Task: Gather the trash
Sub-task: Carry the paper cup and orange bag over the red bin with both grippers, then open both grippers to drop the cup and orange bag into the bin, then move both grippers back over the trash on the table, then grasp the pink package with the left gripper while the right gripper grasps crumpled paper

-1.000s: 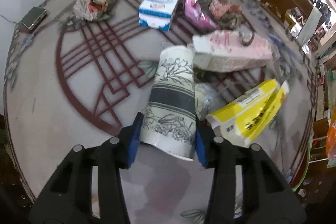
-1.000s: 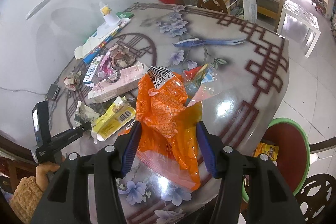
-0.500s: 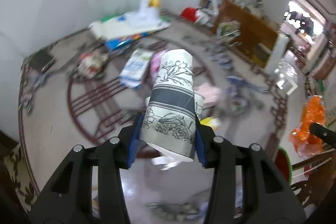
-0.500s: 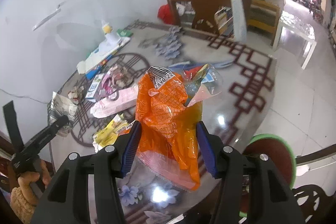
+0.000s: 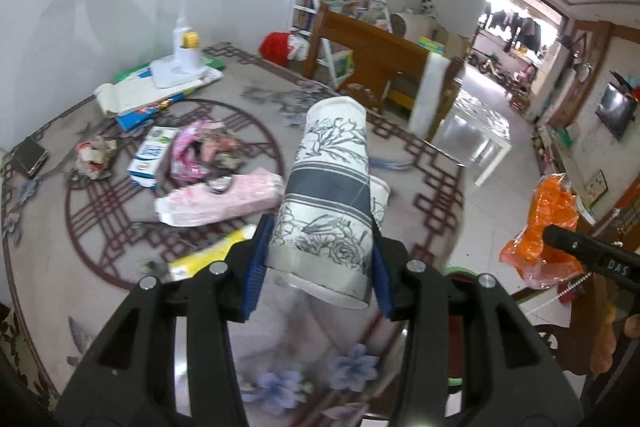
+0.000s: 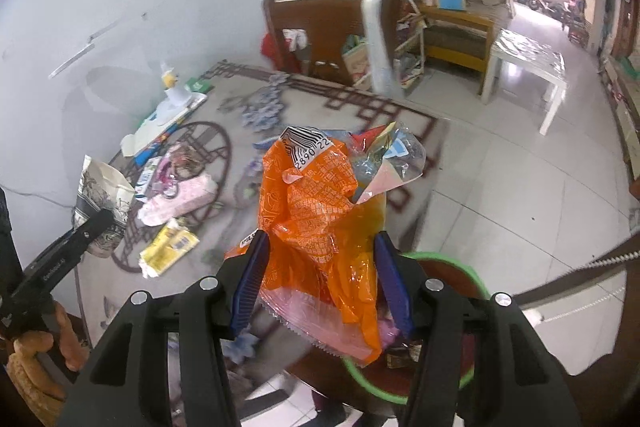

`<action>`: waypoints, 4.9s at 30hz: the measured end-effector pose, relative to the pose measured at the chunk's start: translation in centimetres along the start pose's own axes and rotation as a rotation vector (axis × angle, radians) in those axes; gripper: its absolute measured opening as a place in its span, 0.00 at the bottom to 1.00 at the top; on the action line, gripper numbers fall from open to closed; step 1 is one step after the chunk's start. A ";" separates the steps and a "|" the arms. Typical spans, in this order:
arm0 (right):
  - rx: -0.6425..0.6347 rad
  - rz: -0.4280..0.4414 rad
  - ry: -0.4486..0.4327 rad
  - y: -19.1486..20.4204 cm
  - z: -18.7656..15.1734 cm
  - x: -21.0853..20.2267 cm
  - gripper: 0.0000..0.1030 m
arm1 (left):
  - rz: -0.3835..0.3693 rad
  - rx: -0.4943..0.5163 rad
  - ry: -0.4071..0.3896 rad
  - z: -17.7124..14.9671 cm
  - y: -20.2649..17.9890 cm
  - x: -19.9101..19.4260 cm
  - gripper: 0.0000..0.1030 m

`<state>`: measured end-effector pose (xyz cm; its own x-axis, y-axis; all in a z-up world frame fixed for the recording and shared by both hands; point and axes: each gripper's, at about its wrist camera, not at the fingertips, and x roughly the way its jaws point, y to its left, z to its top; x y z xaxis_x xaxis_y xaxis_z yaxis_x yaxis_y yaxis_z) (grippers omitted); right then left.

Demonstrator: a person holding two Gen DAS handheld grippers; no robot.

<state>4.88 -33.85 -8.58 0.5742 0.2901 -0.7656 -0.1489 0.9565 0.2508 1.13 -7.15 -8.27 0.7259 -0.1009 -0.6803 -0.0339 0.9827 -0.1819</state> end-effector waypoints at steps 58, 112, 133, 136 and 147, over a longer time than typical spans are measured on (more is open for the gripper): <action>0.284 -0.035 0.179 -9.9 -3.6 -3.4 0.80 | -0.246 0.156 0.268 -5.4 -13.3 7.8 0.75; 0.080 0.136 0.432 10.6 -0.1 17.7 0.80 | -0.069 0.485 0.468 4.7 12.5 23.1 0.81; -0.123 0.219 0.295 19.4 9.8 26.3 0.80 | 0.013 -0.076 0.269 1.6 19.4 12.3 0.35; -0.127 0.257 0.298 22.5 11.4 29.5 0.80 | 0.061 -0.163 0.256 0.4 20.3 11.1 0.35; -0.308 0.249 0.380 30.6 10.7 38.3 0.39 | 0.140 -0.323 0.307 -2.6 24.2 11.4 0.37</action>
<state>30.93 6.20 -23.87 0.1688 0.4450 -0.8795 -0.5049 0.8054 0.3106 6.81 15.04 -22.29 0.4641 -0.0596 -0.8838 -0.3648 0.8963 -0.2521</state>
